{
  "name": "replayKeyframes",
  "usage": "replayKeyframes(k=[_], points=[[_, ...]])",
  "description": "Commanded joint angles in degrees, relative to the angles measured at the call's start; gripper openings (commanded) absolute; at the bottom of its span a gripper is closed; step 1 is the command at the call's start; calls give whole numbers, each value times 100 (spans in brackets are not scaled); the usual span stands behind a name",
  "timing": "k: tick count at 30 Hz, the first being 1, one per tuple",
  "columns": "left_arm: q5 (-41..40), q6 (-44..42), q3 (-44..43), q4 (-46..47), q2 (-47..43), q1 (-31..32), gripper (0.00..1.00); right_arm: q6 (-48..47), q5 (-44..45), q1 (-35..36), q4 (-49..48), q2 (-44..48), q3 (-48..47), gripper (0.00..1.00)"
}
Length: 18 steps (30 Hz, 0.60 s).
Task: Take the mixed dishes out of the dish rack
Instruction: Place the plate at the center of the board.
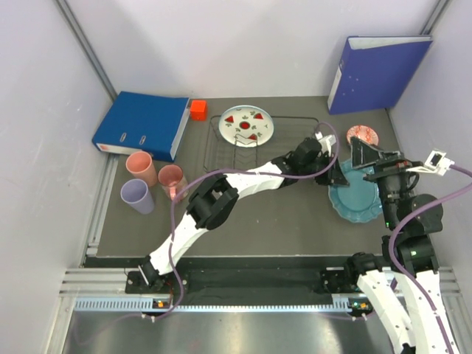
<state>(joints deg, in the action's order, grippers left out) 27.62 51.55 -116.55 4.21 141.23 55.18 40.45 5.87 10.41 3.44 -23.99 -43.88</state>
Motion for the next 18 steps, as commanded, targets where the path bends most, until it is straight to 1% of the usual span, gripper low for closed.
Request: replayKeyframes(k=[1,3,5,11,16,18], points=[[-64,399,772,1010,-630,-270,0,-151,46,110,-107,122,28,100],[-72,330,1106,1178,-833,-306,0,-160,63,119,-98,122,63,100],[-72,137,1152,1074,-1088,-297,0,-169,64,136,-133,105,98,100],[138,-22,1345,1258,-1747,-314,0,-168,55,128,-204,43,47,100],[314,101,1530,1460,-2310,-394,0,-300,142,127,-37,8,-182,100],[350,171,1627,1469,-2564,-473,0,-458,283,127,191,-36,-375,100]])
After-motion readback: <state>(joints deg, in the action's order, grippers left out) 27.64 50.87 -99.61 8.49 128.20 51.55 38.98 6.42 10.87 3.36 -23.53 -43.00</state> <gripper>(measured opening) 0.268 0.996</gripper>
